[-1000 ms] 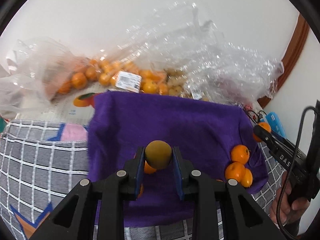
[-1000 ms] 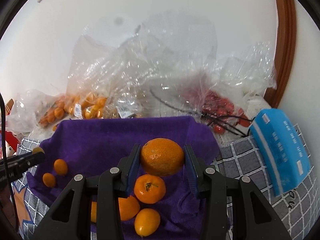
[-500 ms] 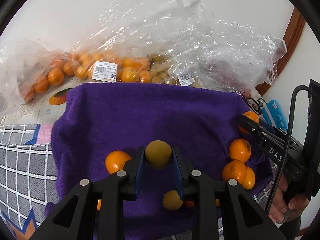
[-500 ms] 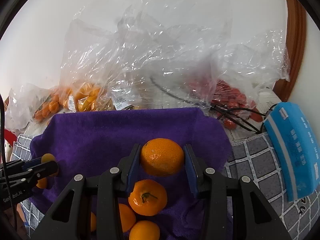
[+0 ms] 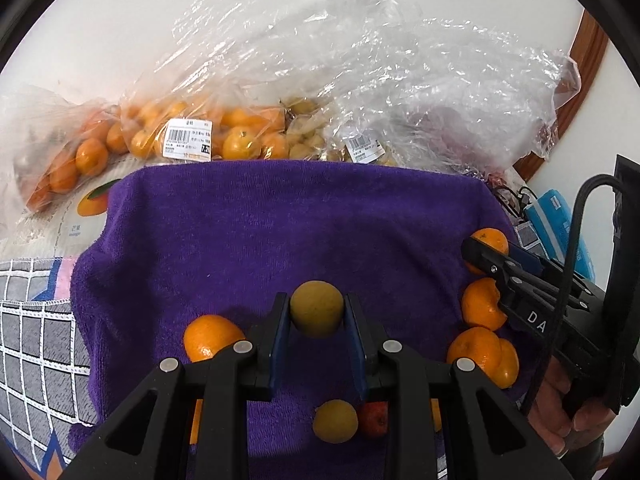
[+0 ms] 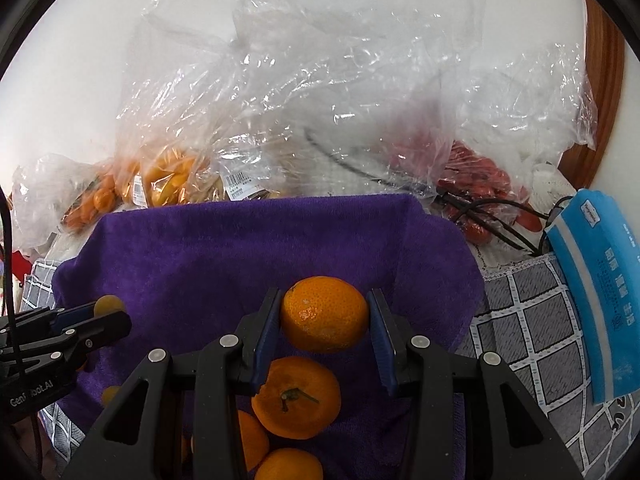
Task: Organize fruits
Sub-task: 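Lower both grippers into the towel and open them to release the fruits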
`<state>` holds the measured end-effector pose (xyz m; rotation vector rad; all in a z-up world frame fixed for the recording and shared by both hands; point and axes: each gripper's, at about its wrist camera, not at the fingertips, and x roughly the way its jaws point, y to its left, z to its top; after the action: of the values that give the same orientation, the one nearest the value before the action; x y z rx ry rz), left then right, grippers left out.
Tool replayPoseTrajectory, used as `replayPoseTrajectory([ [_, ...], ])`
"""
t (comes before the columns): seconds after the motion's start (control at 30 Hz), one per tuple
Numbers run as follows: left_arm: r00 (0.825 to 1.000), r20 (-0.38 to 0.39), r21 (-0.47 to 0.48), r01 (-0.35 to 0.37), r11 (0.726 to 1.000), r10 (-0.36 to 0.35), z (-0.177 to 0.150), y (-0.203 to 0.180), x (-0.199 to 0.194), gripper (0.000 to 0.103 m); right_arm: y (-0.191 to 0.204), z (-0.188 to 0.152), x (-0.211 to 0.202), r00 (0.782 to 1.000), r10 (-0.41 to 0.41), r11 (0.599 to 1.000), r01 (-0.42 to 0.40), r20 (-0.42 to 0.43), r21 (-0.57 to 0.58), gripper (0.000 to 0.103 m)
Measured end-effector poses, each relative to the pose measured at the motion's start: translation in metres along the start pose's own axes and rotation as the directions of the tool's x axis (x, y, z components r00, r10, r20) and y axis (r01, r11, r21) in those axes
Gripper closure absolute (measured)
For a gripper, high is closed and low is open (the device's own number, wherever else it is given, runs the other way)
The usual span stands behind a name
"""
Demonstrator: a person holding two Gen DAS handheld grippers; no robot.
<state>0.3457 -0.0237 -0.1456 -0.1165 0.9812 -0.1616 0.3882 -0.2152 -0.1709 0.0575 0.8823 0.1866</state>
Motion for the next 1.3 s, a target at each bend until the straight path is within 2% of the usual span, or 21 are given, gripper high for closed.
replayPoseTrajectory([
  [0.5, 0.999, -0.044, -0.007, 0.007, 1.000, -0.007, -0.009, 0.002, 0.017, 0.077, -0.007, -0.003, 0.007, 1.000, 0.004, 1.000, -0.003, -0.019, 0.019, 0.060],
  [0.83, 0.999, -0.040, 0.011, -0.009, 1.000, 0.009, -0.011, -0.004, 0.017, 0.077, -0.009, -0.004, 0.008, 0.999, 0.022, 0.999, -0.021, -0.027, 0.037, 0.060],
  [1.17, 0.998, -0.062, -0.014, 0.003, 1.000, -0.004, -0.016, 0.002, 0.009, 0.077, -0.008, -0.005, 0.001, 0.999, 0.027, 0.999, -0.026, -0.021, 0.030, 0.059],
  [1.3, 0.998, -0.065, -0.019, -0.001, 1.000, 0.000, -0.019, 0.002, 0.003, 0.074, -0.007, -0.004, -0.007, 1.000, 0.024, 0.999, -0.024, -0.001, 0.028, 0.050],
])
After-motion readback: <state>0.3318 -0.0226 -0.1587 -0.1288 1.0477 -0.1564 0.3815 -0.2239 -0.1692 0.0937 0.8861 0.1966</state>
